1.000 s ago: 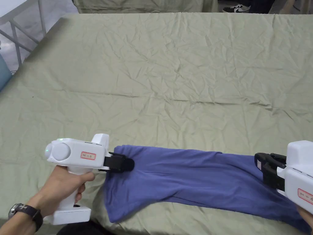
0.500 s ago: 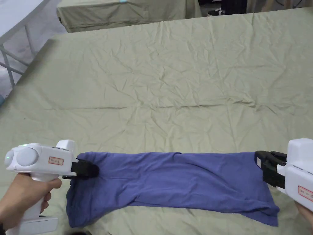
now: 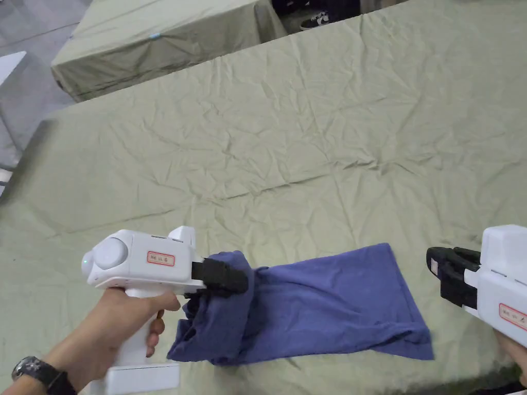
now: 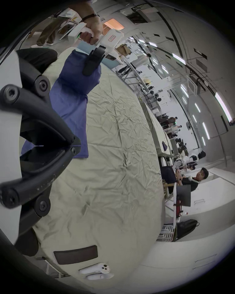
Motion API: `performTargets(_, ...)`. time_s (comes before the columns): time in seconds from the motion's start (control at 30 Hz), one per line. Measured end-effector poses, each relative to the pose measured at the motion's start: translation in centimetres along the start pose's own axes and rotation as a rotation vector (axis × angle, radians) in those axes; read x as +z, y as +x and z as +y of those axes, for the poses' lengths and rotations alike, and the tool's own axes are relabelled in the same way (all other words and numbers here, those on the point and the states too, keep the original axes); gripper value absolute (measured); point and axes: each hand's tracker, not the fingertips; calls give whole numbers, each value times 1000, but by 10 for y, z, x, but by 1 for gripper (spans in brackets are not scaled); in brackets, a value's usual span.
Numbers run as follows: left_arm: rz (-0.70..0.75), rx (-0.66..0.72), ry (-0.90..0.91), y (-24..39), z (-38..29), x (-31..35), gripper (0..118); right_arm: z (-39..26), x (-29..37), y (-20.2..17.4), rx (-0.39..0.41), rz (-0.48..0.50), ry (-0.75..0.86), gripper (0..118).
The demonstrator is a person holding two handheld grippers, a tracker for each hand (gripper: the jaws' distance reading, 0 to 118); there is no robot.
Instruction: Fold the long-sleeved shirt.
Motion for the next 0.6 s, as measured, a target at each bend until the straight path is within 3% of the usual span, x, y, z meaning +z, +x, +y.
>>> performTargets(0.2, -14, -46, -72, 50, 14, -73, 12, -5, 16, 30, -68, -46, 23, 1)
performTargets(0.5, 5, -38, -106, 67, 33, -139, 12, -9, 23, 49, -106, -87, 32, 1)
performTargets(0.6, 37, -49, -121, 65, 30, -153, 23, -11, 23, 49, -109, -89, 26, 1)
